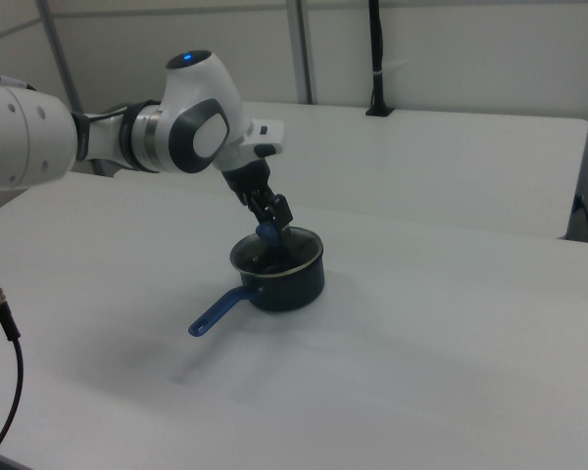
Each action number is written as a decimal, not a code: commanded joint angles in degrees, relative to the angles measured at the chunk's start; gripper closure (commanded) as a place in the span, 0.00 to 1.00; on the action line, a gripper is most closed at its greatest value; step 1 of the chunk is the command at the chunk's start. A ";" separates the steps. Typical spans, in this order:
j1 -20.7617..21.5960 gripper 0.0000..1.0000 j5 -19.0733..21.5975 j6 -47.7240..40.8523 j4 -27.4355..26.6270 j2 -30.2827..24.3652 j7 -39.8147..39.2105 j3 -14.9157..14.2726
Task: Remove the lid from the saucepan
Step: 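Lift the glass lid off the pot and carry it beside the handle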
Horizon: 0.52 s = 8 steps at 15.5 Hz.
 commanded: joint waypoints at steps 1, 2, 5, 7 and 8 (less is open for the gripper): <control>-3.13 0.40 0.07 -5.05 -8.17 -10.52 -11.36 0.12; -4.45 0.40 0.25 -5.05 -10.89 -12.98 -14.87 0.12; -8.75 0.40 2.61 -7.14 -14.61 -16.52 -25.07 0.12; -11.83 0.40 3.32 -9.44 -14.88 -16.61 -32.89 0.12; -13.67 0.40 3.41 -9.44 -15.75 -16.61 -36.06 0.03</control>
